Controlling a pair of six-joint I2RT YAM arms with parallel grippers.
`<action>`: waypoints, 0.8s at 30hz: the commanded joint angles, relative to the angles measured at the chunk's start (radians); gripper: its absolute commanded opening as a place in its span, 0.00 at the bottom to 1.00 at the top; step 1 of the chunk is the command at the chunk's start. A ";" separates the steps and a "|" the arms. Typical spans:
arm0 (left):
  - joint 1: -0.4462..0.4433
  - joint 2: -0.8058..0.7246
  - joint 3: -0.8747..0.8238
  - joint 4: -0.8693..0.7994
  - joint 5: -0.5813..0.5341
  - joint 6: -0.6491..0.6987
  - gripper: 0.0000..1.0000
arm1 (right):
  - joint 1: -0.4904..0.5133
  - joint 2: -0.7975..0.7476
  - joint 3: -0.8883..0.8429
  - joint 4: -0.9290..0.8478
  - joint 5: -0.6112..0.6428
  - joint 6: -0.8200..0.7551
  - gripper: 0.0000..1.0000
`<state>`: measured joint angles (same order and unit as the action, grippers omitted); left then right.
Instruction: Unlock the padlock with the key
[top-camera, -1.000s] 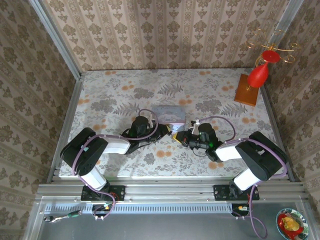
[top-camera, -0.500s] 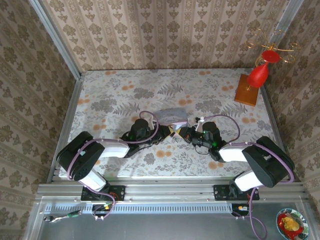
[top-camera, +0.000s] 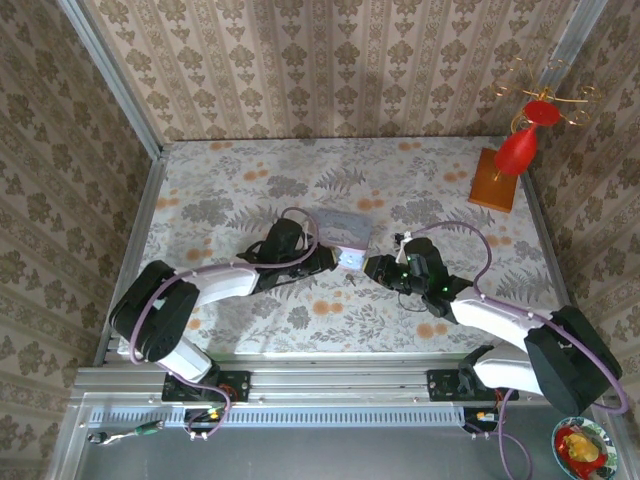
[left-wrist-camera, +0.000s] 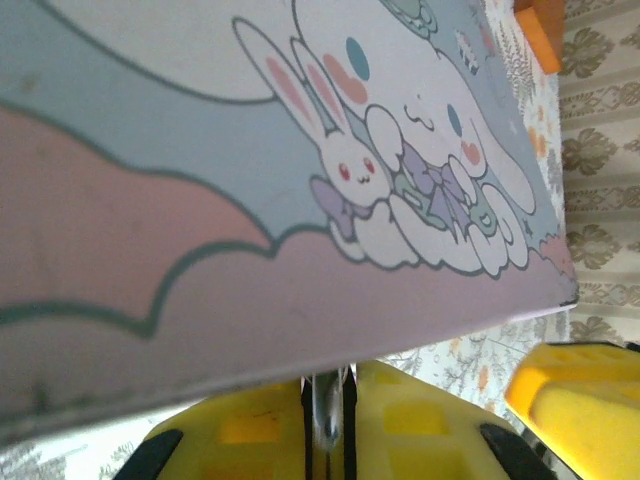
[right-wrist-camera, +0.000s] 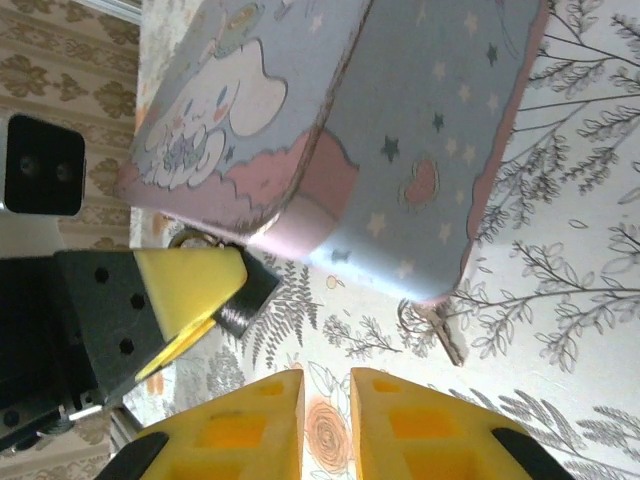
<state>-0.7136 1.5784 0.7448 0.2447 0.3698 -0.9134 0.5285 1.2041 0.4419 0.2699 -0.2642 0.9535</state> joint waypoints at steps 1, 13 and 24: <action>0.028 0.057 0.075 -0.048 0.029 0.085 0.05 | 0.010 -0.056 0.021 -0.164 0.054 -0.059 0.24; 0.070 0.187 0.172 -0.173 0.004 0.200 0.09 | 0.132 0.023 0.152 -0.416 0.178 -0.261 0.29; 0.085 0.116 0.111 -0.190 -0.007 0.228 0.32 | 0.186 0.305 0.387 -0.550 0.267 -0.413 0.32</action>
<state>-0.6334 1.7538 0.8841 0.0860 0.3687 -0.7109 0.7136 1.4651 0.7795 -0.1932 -0.0547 0.6174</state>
